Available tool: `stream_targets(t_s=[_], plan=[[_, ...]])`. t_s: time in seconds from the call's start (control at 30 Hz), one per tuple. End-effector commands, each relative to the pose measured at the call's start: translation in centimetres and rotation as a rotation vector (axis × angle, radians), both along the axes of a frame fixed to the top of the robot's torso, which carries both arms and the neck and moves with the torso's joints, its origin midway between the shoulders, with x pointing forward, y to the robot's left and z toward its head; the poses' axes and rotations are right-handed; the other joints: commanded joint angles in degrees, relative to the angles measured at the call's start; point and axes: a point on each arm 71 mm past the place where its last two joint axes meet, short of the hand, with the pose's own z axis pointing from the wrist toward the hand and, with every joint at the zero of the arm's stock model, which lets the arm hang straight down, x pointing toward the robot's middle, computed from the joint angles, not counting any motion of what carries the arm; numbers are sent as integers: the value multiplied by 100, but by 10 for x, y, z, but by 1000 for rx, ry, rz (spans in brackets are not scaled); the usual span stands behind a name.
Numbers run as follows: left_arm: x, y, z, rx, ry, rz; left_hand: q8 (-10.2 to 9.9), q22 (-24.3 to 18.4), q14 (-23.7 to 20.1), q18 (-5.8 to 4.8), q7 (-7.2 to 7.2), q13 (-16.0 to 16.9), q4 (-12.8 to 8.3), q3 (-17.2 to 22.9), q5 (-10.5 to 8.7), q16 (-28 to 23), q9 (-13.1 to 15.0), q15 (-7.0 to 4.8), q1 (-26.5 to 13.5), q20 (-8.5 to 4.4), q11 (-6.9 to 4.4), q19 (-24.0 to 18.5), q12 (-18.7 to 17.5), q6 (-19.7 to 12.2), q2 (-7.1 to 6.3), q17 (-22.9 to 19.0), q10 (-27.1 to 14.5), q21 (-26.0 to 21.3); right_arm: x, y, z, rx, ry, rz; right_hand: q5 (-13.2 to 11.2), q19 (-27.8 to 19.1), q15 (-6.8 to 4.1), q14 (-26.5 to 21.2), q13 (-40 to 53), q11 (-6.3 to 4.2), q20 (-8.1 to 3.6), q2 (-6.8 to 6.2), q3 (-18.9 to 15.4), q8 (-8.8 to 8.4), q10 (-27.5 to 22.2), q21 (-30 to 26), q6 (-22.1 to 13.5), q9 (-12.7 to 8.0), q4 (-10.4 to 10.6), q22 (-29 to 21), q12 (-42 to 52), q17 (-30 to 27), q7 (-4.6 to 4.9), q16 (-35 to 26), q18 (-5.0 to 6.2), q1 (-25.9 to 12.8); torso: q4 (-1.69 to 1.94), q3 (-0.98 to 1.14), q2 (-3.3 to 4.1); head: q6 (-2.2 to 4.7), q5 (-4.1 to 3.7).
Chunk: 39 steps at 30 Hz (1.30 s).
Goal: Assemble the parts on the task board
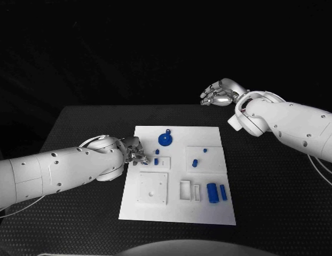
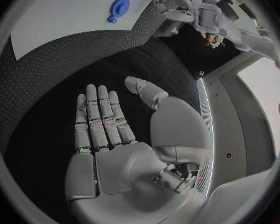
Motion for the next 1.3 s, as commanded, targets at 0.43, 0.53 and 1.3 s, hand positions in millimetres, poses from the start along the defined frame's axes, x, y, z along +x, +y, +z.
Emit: stream_targets(t_s=[0.43,0.53,1.3], plan=[[-6,-8,-9,25,54,-45,310,103,310,119,-251,187,-221,163,182,169,115,-299,-308,-701,-249,20,246,386,184,117,210,92,-1,2,0,0,6,14,27,23,4,-42,-2,41,-8,14,-32,40,0,-38,-60,-11,39,22,-28,9,1,-38,-101,-66,3,-2,1,-31,-6],[-5,-8,-9,26,52,-46,311,104,309,120,-254,210,-268,167,245,189,121,-299,-363,-700,-255,17,276,396,257,132,201,109,-1,2,0,0,7,15,28,24,3,-42,-2,41,-8,15,-32,40,0,-40,-61,-11,41,24,-28,9,2,-39,-101,-67,3,-4,1,-31,-6],[0,-5,-10,37,53,-28,380,69,302,152,-255,217,-79,231,-412,190,137,-347,-509,-718,-263,46,319,341,-61,136,175,132,0,2,-1,-1,11,16,37,24,4,-45,-3,41,-11,14,-34,41,-3,-53,-64,-13,44,32,-32,11,1,-44,-101,-67,4,-4,0,-16,-20]])
